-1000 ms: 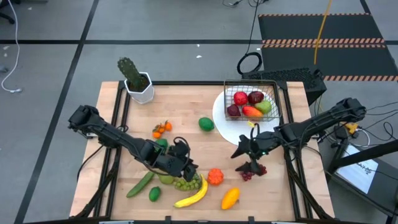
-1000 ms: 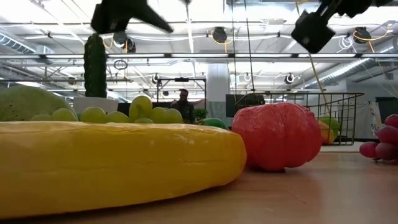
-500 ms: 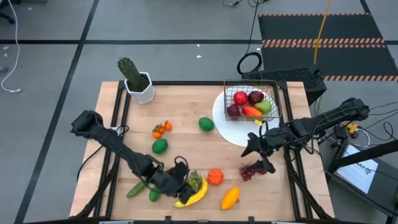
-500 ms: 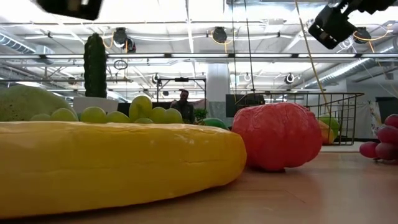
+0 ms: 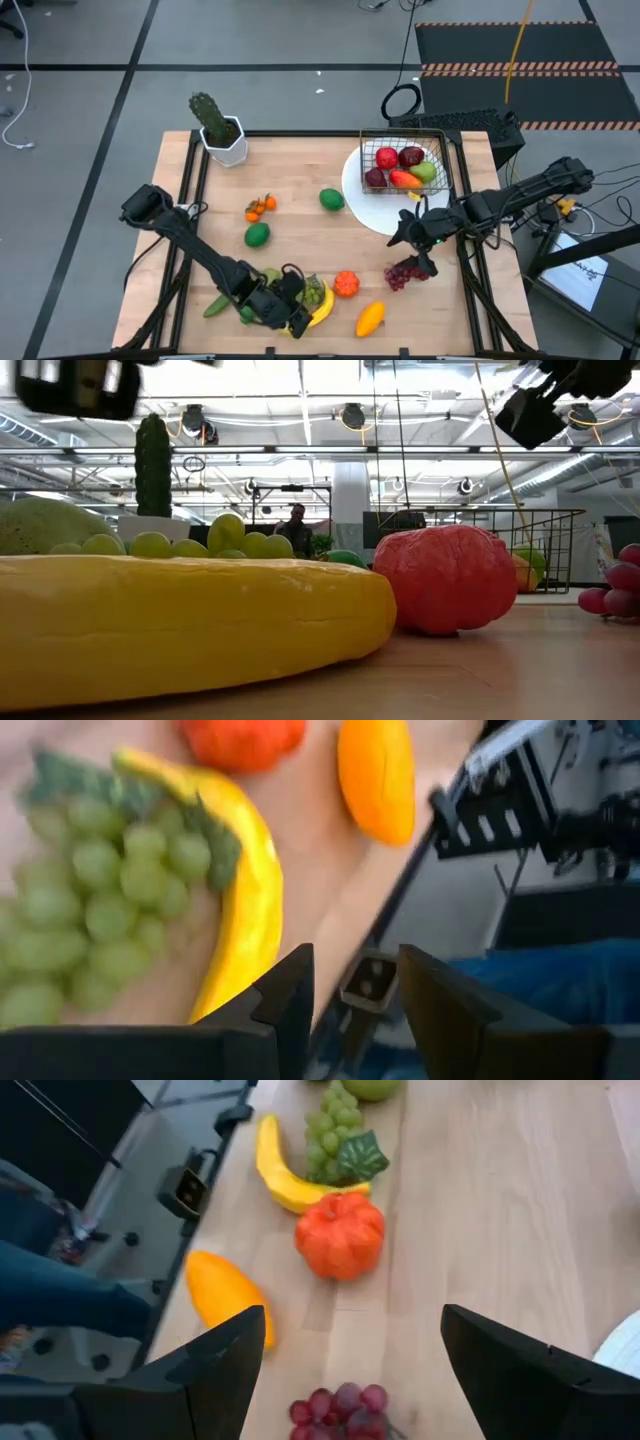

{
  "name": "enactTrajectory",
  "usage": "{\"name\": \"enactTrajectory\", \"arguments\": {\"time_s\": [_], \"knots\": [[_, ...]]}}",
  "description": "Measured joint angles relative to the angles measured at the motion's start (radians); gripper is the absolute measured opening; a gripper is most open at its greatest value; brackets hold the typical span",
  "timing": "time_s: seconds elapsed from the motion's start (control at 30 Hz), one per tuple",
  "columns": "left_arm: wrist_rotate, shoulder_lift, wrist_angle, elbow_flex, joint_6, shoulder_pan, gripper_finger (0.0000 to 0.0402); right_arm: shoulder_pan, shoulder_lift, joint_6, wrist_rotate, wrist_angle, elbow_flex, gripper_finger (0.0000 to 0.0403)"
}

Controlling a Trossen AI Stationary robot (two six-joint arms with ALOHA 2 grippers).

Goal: Build produce basket
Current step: Put the orange pumpkin into the gold wire basket

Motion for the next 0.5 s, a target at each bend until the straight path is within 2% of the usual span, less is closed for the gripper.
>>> {"name": "enactTrajectory", "arguments": {"time_s": [0.1,0.37,0.5], "knots": [[-0.009,0.000,0.022,0.000,0.060,0.035,0.0145,0.000,0.054,-0.012,0.018,0.039,0.000,0.0307],[-0.007,0.000,0.052,0.000,0.245,0.124,0.0145,0.000,0.253,-0.020,0.018,0.305,0.000,0.0350],[-0.009,0.000,0.066,0.000,0.319,0.161,0.0145,0.001,0.354,-0.061,0.016,0.429,0.000,0.0357]]}}
